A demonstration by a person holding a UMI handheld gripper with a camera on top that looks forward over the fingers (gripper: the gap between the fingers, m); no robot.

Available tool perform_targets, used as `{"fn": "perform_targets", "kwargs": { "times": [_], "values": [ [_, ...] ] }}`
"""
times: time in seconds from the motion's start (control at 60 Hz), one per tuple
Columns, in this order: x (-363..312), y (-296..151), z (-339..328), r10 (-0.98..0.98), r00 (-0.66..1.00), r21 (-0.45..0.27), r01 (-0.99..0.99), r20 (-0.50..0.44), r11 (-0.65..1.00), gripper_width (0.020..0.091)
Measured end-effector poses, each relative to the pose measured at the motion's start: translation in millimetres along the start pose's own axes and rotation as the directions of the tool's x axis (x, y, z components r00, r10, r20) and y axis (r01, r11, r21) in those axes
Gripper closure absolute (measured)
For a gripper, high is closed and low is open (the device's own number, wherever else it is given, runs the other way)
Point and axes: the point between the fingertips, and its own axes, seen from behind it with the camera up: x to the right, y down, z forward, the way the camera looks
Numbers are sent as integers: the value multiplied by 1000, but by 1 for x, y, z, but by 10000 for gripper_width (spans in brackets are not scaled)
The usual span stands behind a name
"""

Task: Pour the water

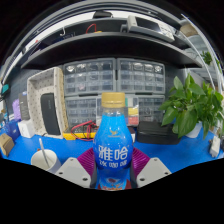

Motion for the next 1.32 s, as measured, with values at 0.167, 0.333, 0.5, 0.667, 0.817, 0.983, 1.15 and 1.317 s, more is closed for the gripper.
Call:
{"fn": "perform_targets", "kwargs": {
  "times": [0.167,0.333,0.5,0.667,0.817,0.983,1.15,1.317],
  "values": [
    [-1,4,-2,-13,1000,-31,13,-9,999,578],
    [2,24,-11,-26,998,-131,19,-49,991,301],
    [0,45,-43,-23,994,-184,3,-106,983,257],
    [-12,64,-97,-43,989,-255,6,-140,967,256],
    [-39,40,-144,-49,987,-256,9,-150,967,253],
    [-74,-4,-179,-39,988,-206,7,-152,979,255],
    [-110,-40,-208,-21,989,-159,-3,-148,987,256],
    [-134,-57,-224,0,990,-128,-18,-138,992,258]
  ]
}}
